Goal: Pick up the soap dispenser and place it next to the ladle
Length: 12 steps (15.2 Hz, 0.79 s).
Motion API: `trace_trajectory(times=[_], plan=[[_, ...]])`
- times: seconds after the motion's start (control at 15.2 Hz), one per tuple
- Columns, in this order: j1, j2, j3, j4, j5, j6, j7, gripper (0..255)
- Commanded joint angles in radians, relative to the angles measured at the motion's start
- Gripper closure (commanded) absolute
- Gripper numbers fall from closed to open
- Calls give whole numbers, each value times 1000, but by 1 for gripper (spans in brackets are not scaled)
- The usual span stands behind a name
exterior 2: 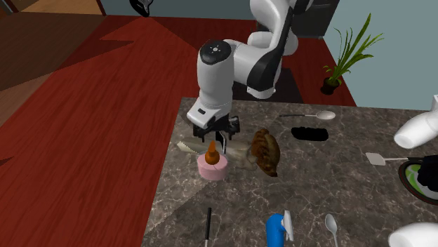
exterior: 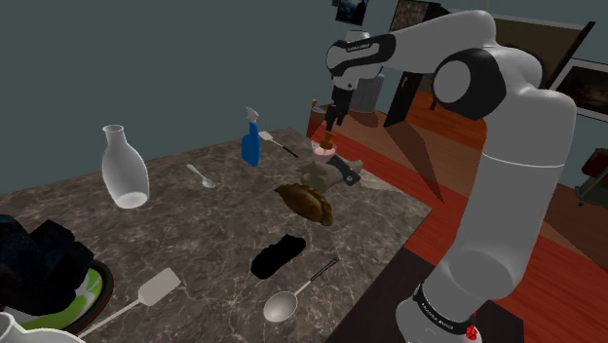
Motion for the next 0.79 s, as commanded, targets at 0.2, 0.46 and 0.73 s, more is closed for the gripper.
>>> trace_trajectory(times=[0.2,0.46,0.73], plan=[[-27,97,3,66,30,22,-28,0],[-27,109,6,30,36,70,-33,0],[-27,112,7,25,37,76,-33,0]])
